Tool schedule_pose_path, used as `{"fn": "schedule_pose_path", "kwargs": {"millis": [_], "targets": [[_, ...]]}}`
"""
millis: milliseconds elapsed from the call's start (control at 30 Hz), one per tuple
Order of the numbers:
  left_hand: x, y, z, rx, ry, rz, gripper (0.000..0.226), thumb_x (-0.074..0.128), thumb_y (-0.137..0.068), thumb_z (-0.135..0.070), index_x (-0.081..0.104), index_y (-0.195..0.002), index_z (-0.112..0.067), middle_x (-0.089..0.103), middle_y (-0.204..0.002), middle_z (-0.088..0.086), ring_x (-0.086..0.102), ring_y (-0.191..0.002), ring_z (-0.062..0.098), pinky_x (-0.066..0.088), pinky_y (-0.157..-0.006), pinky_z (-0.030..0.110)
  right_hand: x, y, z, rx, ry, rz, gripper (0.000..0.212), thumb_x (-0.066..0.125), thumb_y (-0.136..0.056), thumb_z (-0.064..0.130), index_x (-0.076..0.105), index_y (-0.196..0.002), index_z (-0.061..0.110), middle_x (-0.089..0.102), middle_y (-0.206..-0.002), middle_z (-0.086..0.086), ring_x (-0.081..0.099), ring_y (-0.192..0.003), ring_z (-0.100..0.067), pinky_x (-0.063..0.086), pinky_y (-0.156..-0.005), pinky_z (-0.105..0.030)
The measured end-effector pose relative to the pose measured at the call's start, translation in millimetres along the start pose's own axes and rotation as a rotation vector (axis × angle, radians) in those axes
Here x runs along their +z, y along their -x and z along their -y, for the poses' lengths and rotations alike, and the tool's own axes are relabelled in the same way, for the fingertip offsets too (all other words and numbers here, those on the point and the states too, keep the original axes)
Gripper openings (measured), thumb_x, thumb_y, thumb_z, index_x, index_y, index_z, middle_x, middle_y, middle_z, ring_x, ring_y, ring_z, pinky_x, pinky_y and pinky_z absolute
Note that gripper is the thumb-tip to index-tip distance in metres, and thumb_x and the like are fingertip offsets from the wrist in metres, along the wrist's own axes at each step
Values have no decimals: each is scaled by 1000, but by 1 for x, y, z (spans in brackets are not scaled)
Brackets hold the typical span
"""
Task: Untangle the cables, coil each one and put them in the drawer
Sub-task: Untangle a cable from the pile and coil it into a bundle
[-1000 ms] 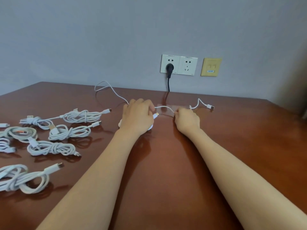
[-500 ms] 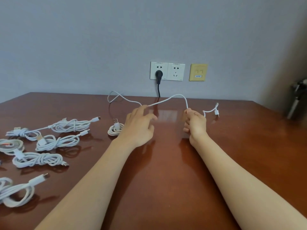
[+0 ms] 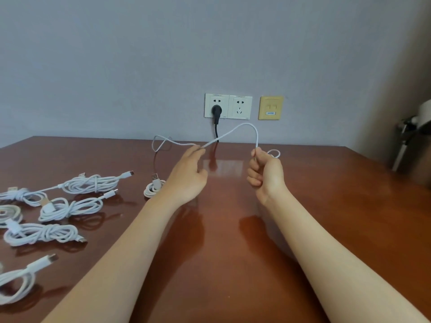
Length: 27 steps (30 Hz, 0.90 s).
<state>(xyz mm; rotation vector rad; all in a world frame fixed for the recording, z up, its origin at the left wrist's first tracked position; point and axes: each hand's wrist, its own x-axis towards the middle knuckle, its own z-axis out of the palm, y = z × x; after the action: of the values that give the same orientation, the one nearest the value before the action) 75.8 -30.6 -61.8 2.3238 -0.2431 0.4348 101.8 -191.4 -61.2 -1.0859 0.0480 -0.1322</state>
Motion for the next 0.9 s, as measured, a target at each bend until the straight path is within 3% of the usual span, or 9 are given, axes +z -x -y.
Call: {"fn": "schedule_pose_path", "kwargs": {"millis": [133, 200, 267, 333, 400, 567, 633, 767, 900], "targets": [[1, 0, -6, 24, 175, -49, 44, 42, -90, 3, 50, -130, -10, 43, -132, -5, 44, -119, 8, 26, -92, 11, -3, -5, -3, -104, 386, -300, 27, 40, -91, 4, 64, -98, 15, 57, -81, -4, 41, -46, -11, 37, -38, -19], [2, 1, -13, 21, 237, -28, 42, 44, -89, 2, 54, -127, -13, 43, -122, -9, 44, -108, 4, 29, -87, 10, -6, -8, -7, -304, 553, -348, 43, 37, -91, 1, 52, -130, 12, 56, -112, -9, 57, -57, -19, 54, -64, -31], [4, 4, -20, 14, 311, 14, 41, 46, -89, 1, 56, -125, -16, 43, -120, -10, 45, -104, 4, 34, -78, 9, -6, -3, -6, -589, 704, -293, 51, 41, -87, -4, 45, -136, 10, 42, -134, -7, 64, -78, -26, 52, -83, -34], [6, 6, -26, 13, 357, 54, 42, 50, -88, 0, 57, -124, -19, 46, -122, -8, 47, -103, 3, 37, -71, 7, 0, 4, -8, -745, 811, -120, 55, 46, -80, -10, 51, -130, 11, 44, -132, -5, 62, -91, -23, 46, -79, -12], [6, 9, -28, 11, 401, 93, 44, 51, -85, 1, 57, -124, -19, 49, -122, -3, 48, -102, 0, 37, -71, -2, 8, 10, -12, -649, 818, 94, 61, 48, -76, -11, 48, -132, 15, 44, -128, 1, 59, -91, -15, 45, -73, -6], [0, 12, -28, -5, 484, 164, 45, 50, -83, 8, 61, -118, -17, 59, -109, 2, 55, -91, -5, 39, -67, -5, 9, 12, -14, -504, 823, 221, 57, 51, -79, -6, 48, -127, 24, 53, -106, 2, 55, -77, -6, 46, -72, -15], [-2, 13, -27, -3, 521, 191, 46, 47, -83, 11, 59, -119, -15, 62, -106, -1, 59, -90, -1, 43, -67, -1, 6, 13, -9, -404, 820, 209, 41, 51, -82, -1, 50, -115, 23, 59, -88, 1, 56, -72, -9, 45, -70, -18], [-2, 14, -23, -6, 594, 250, 46, 45, -83, 15, 59, -109, -20, 61, -112, -3, 64, -93, 14, 52, -78, 16, 7, 17, -2, -99, 695, 414, 23, 53, -86, 10, 51, -109, 13, 62, -90, -9, 62, -69, -19, 55, -58, -29], [1, 7, -16, -26, 550, 87, 44, 43, -81, 16, 58, -91, -24, 63, -105, 2, 61, -78, 15, 52, -74, 20, 18, 23, -8, -226, 787, 424, 20, 37, -97, 3, 54, -104, 11, 60, -65, -11, 53, -45, -10, 51, -49, -24]]}}
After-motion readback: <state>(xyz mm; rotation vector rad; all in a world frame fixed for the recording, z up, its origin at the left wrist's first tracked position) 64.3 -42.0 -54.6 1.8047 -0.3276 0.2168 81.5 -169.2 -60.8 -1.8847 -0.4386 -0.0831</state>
